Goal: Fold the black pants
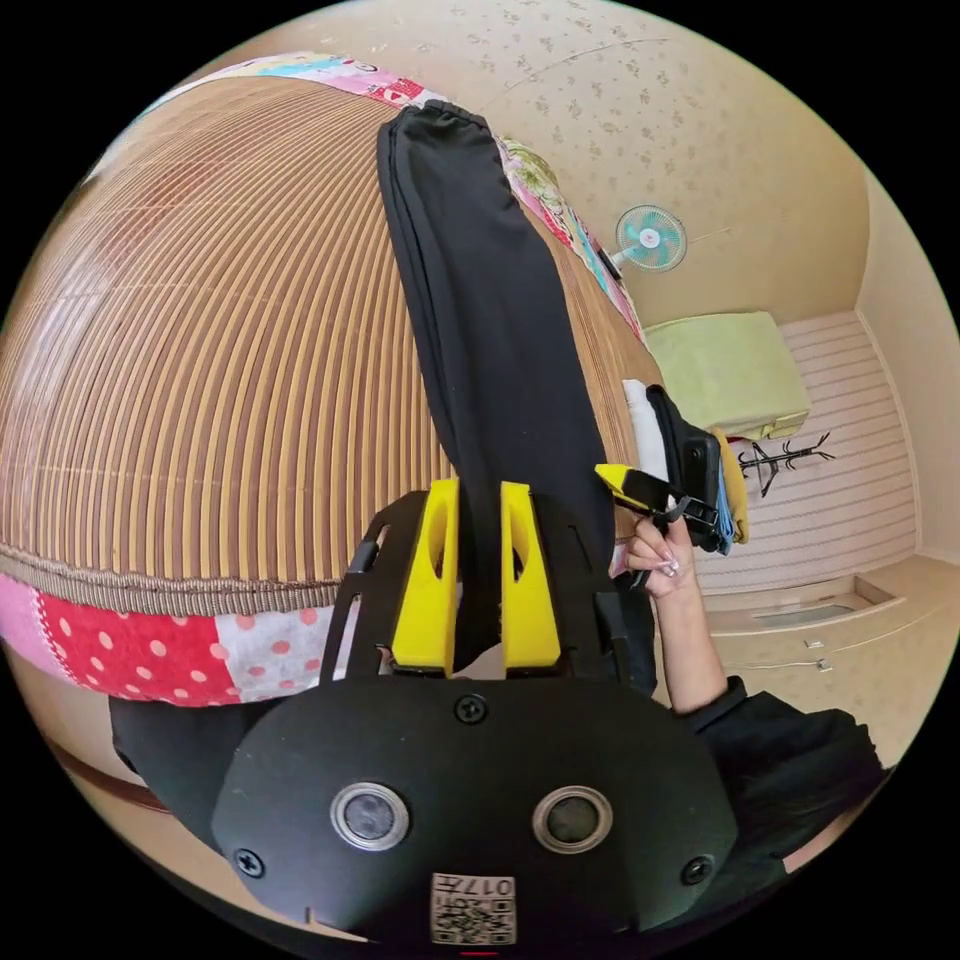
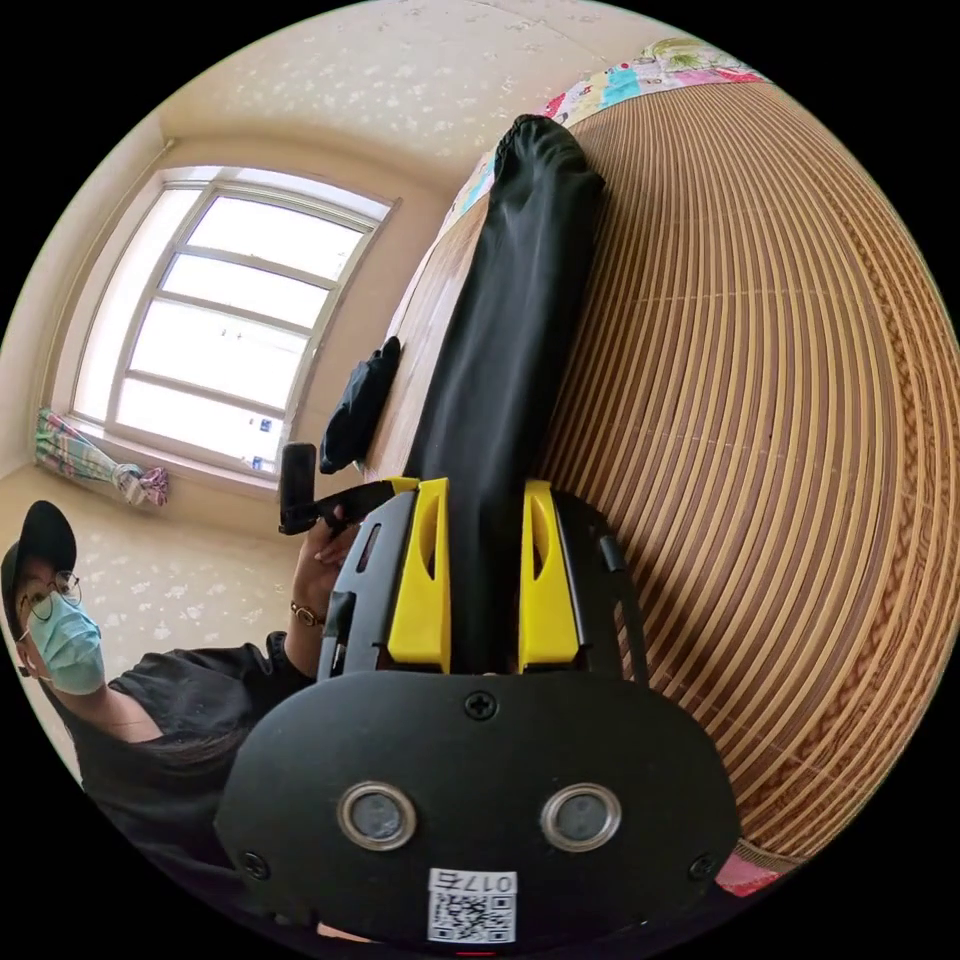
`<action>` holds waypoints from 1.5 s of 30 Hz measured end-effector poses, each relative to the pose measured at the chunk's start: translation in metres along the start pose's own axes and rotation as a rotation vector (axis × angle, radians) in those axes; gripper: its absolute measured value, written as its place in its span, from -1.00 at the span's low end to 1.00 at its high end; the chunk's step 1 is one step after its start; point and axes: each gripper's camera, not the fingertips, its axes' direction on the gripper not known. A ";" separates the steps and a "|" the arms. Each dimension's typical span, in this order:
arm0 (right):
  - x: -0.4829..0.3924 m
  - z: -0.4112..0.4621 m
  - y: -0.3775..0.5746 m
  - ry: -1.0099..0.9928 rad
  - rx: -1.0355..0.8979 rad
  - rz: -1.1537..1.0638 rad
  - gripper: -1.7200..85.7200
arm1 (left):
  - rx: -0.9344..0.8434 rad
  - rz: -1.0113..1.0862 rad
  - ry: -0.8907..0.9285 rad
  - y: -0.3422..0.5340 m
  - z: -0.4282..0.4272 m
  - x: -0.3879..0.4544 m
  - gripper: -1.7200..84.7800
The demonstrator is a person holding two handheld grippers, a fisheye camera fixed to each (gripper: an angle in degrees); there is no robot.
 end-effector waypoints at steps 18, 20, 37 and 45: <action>-0.340 -0.244 0.155 -0.297 0.396 -0.890 -0.94 | 0.593 0.788 0.555 0.155 -0.321 0.260 -0.88; -0.397 -0.282 0.166 -0.252 0.474 -0.978 -0.94 | 0.658 0.863 0.625 0.162 -0.368 0.313 -0.90; -0.337 -0.273 -0.099 0.367 0.484 -0.469 -0.95 | 0.467 0.584 0.073 -0.140 -0.254 0.363 -0.91; -0.156 -0.111 0.010 0.271 0.182 -0.286 -0.91 | 0.154 0.371 0.090 -0.069 -0.060 0.128 -0.87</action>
